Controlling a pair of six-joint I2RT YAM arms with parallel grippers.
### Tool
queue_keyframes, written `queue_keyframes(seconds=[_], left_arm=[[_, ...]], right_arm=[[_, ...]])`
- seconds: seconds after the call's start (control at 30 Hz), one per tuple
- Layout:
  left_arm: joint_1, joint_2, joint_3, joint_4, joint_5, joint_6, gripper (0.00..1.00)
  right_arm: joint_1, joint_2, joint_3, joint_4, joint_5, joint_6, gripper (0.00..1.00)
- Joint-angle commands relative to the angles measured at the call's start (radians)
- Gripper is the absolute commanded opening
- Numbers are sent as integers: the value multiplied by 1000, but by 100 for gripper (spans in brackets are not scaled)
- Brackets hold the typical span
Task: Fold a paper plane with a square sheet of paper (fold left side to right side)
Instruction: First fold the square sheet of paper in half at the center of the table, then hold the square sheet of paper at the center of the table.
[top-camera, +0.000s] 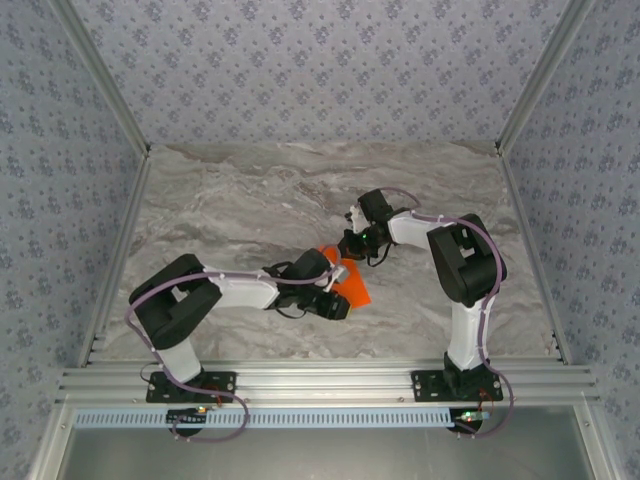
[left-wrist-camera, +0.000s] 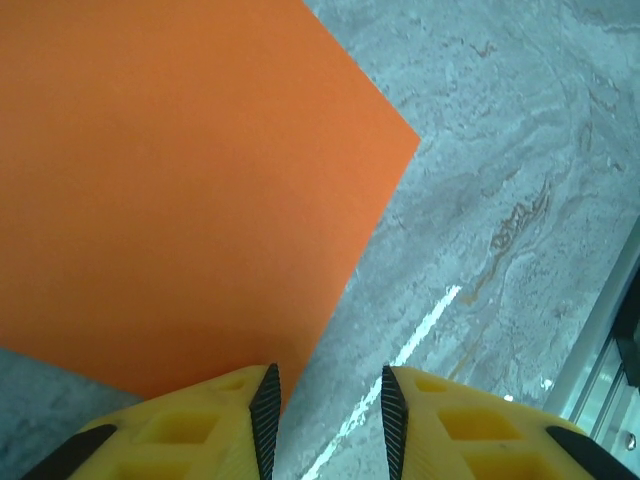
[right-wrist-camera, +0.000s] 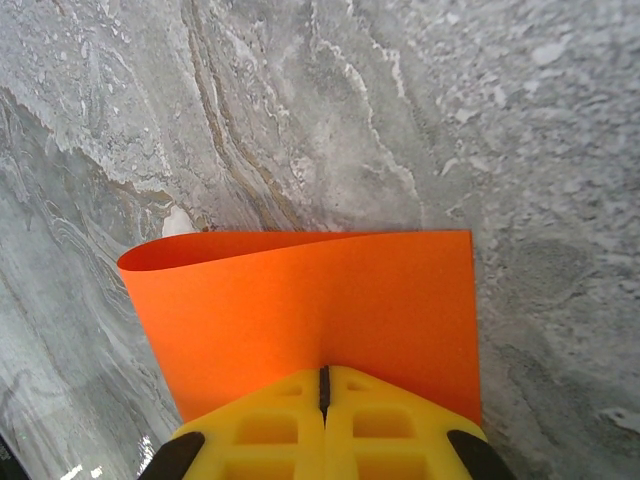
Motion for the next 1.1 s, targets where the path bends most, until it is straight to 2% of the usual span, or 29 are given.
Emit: queue_keyframes(seconds=[0.0,0.23,0.43,0.63,0.83,1.07], left_arm=[[-31,-21,-58,-58,49,-36,34],[-21,-106,-82,-21,51,-52,35],[94,-175,-63,48,93,-84,37],[164,-59,20,78,115,-66,37],[166,67,95,89,138,-61,37],[154,98,99,39,100,-46,37]], right_arm=[[2,54,-16,-91,87,4,0],[5,51,-16,-88,78,4,0],[7,38,-18,-64,55,17,0],[7,37,-13,-76,63,15,0],[9,34,-13,-73,58,15,0],[8,21,1,-48,24,19,0]])
